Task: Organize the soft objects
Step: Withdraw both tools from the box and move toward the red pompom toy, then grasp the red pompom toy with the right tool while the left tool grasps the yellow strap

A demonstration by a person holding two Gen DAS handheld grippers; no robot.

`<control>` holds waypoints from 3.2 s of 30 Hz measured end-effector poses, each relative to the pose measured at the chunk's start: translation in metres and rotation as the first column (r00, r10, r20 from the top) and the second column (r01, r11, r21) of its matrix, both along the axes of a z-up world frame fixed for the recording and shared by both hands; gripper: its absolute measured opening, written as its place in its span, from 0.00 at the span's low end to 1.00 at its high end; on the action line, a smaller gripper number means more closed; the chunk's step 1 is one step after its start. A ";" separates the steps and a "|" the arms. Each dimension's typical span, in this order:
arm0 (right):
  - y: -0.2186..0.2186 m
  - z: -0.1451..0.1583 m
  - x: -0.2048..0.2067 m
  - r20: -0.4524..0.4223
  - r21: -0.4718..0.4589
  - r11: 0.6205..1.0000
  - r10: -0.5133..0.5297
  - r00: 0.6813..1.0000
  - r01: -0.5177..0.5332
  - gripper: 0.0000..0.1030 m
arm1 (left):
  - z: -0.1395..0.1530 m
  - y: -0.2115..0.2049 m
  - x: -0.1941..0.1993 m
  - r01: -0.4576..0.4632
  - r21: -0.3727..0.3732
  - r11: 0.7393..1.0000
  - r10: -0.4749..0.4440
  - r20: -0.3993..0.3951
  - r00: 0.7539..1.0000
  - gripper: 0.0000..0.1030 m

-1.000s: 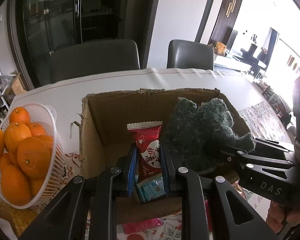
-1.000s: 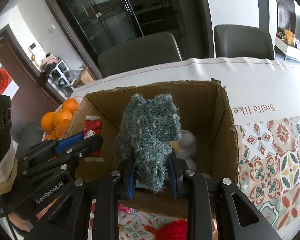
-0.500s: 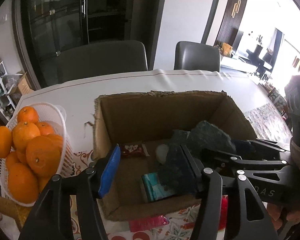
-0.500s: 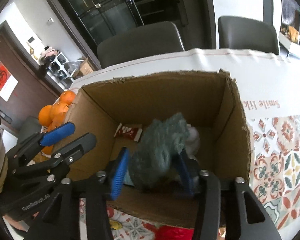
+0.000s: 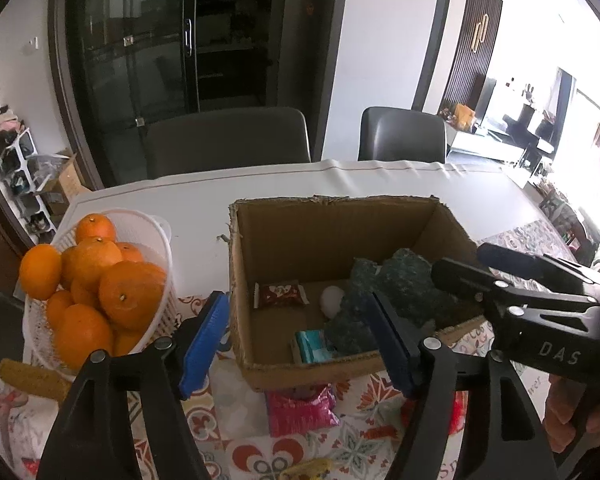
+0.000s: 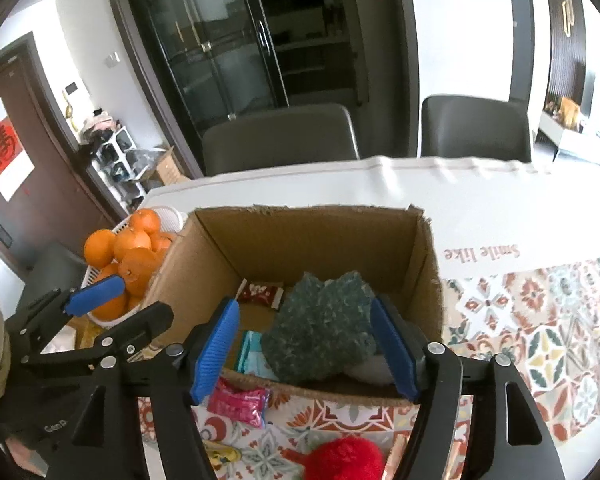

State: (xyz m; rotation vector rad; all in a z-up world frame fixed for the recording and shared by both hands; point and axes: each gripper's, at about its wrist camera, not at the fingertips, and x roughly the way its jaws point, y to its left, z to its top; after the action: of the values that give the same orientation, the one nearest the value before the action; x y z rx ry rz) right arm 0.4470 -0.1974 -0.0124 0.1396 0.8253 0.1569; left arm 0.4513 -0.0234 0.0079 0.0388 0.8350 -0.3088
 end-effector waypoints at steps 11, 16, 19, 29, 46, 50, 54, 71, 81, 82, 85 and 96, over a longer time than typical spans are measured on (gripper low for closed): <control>-0.008 0.012 -0.039 0.018 -0.004 1.000 -0.019 1.000 0.019 0.68 | 0.022 -0.002 -0.043 -0.037 0.045 0.998 0.034 0.056 0.998 0.75; -0.010 0.007 -0.054 0.003 -0.002 1.000 -0.017 1.000 0.017 0.68 | 0.021 -0.002 -0.062 -0.053 0.055 0.997 0.051 0.053 0.997 0.77; -0.009 0.001 -0.064 -0.013 -0.002 1.000 -0.007 1.000 0.007 0.68 | 0.016 -0.001 -0.070 -0.057 0.057 0.997 0.055 0.037 0.998 0.77; -0.005 -0.019 -0.084 -0.086 -0.028 1.000 0.009 0.996 -0.011 0.68 | -0.006 0.002 -0.089 -0.064 0.087 0.994 0.066 -0.023 0.998 0.77; -0.006 -0.073 -0.093 -0.267 -0.059 0.998 0.022 0.963 -0.039 0.68 | -0.061 0.005 -0.105 -0.069 0.112 0.991 0.090 -0.197 0.976 0.83; -0.005 -0.084 -0.091 -0.302 -0.061 0.997 0.024 0.953 -0.044 0.68 | -0.076 0.006 -0.105 -0.074 0.108 0.991 0.099 -0.248 0.964 0.83; -0.004 -0.095 -0.088 -0.335 -0.065 0.996 0.029 0.942 -0.054 0.68 | -0.090 0.007 -0.102 -0.080 0.099 0.992 0.107 -0.304 0.947 0.83; -0.013 -0.136 -0.071 -0.423 -0.066 0.995 0.040 0.905 -0.075 0.68 | -0.130 0.000 -0.091 -0.084 0.124 0.989 0.128 -0.410 0.903 0.83; -0.004 -0.155 -0.061 -0.437 -0.104 0.989 0.047 0.898 -0.102 0.67 | -0.162 0.001 -0.075 -0.116 0.111 0.987 0.155 -0.480 0.864 0.83; -0.003 -0.156 -0.060 -0.438 -0.106 0.989 0.048 0.898 -0.105 0.67 | -0.164 0.000 -0.073 -0.118 0.113 0.987 0.158 -0.482 0.862 0.83; 0.000 -0.162 -0.056 -0.445 -0.110 0.988 0.049 0.894 -0.109 0.67 | -0.172 -0.002 -0.067 -0.124 0.120 0.985 0.167 -0.493 0.854 0.83; 0.013 -0.176 -0.047 -0.454 -0.124 0.985 0.051 0.889 -0.119 0.65 | -0.192 -0.010 -0.050 -0.167 0.146 0.975 0.217 -0.478 0.851 0.82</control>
State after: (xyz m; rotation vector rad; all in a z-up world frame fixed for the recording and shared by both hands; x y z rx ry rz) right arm 0.3997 -0.1841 -0.1883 -0.0046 1.3058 0.1468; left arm 0.4016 -0.0329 -0.1839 -0.0336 1.3549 -0.0822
